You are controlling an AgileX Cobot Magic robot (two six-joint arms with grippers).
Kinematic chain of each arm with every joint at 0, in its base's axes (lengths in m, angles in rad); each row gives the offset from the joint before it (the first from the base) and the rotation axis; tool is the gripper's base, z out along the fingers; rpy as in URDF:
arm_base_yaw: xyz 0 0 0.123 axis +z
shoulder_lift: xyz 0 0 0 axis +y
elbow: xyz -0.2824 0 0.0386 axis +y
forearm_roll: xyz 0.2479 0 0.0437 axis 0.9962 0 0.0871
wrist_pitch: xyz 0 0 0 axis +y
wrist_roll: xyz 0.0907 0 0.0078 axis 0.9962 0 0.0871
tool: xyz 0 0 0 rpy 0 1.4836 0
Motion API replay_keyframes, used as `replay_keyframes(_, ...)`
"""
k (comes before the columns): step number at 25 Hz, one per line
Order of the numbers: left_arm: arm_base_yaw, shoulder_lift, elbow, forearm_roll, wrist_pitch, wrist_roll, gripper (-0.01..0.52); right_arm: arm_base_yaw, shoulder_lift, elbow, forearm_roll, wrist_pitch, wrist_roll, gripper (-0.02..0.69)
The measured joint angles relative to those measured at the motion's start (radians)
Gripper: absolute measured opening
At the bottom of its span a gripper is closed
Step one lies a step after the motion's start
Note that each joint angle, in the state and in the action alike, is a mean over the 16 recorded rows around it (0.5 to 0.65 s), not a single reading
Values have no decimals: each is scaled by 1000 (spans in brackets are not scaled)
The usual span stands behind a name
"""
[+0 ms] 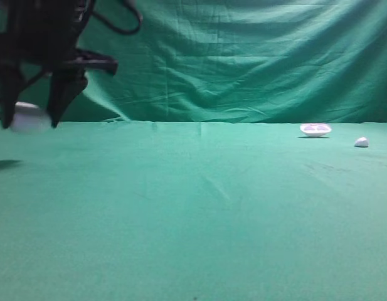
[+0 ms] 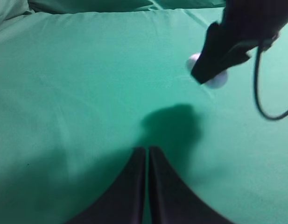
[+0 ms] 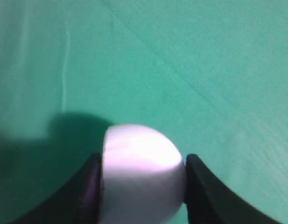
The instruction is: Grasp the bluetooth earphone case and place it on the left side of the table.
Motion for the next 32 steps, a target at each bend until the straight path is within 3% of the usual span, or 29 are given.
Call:
replay_keyframes(8, 0, 0, 0, 0, 0, 0, 0, 0, -3, -52, 1, 54, 7, 519)
replay_keyframes(12, 0, 0, 0, 0, 0, 0, 0, -1, -47, -104, -21, 140, 12, 508)
replay_keyframes(15, 0, 0, 0, 0, 0, 0, 0, -6, -99, -143, -41, 212, 15, 431)
replay_keyframes(25, 0, 0, 0, 0, 0, 0, 0, -55, -366, -210, -102, 373, 24, 57)
replay_keyframes(28, 0, 0, 0, 0, 0, 0, 0, -75, -451, -195, -109, 382, 29, 11)
replay_keyframes(32, 0, 0, 0, 0, 0, 0, 0, -95, -564, -126, -123, 386, 36, 0)
